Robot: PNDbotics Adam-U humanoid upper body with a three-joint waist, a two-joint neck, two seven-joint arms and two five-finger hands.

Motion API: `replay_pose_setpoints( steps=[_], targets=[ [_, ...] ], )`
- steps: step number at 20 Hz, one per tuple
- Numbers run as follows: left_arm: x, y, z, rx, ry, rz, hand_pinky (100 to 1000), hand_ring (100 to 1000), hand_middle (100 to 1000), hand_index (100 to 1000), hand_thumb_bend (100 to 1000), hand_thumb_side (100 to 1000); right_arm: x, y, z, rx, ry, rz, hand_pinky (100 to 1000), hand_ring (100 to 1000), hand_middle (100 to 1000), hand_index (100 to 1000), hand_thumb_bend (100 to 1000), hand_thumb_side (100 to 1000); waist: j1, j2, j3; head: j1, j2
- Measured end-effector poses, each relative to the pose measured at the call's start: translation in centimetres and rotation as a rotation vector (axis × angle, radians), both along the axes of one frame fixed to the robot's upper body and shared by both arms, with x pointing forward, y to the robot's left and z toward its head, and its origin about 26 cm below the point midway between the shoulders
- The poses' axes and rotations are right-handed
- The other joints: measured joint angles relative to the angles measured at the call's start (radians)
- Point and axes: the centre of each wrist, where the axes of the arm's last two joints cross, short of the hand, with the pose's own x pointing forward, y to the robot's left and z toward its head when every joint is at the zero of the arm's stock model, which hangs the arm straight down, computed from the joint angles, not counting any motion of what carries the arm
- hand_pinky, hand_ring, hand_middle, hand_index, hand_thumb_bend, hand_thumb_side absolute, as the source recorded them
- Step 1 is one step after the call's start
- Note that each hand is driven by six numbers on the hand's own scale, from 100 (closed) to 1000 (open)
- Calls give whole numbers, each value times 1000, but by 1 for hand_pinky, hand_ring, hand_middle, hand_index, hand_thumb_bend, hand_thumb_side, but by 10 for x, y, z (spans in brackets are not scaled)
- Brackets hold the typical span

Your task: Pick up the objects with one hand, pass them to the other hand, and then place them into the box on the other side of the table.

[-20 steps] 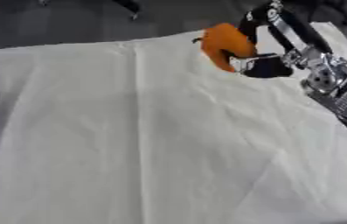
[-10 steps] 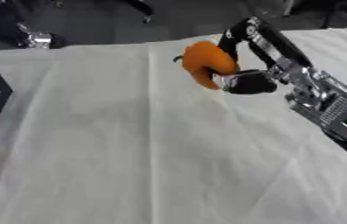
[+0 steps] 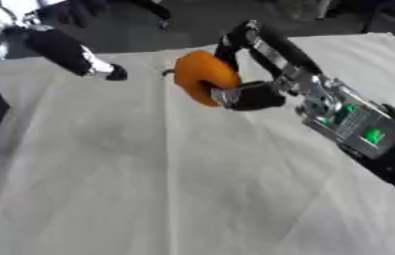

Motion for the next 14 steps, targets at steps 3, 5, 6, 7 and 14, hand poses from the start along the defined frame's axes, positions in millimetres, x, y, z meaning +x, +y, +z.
replay_pose_setpoints(
  steps=[3,5,6,7,14],
  targets=[
    [-11,-15,-4,-3,-11,-16,834,758,791,890,805,353,0,4,0,-5,3,21,671,559,263,460,226,100,1,0,3,0,-8],
    [-16,-22,-7,1,-6,-30,834,760,792,889,820,374,0,7,0,-10,4,31,673,560,264,460,225,100,2,0,3,-1,-8],
    [-19,-25,-8,3,-2,-40,834,762,792,889,826,376,0,8,0,-11,4,36,674,560,264,460,225,100,2,0,3,-1,-8],
    [-21,-28,-9,7,3,-48,834,764,794,887,833,382,0,9,0,-13,3,41,674,560,264,460,225,100,2,0,3,-1,-8],
    [-29,-42,-13,35,46,-123,822,762,791,865,773,378,0,12,1,-27,-12,76,680,561,264,460,222,100,2,1,3,-5,-8]
  ],
)
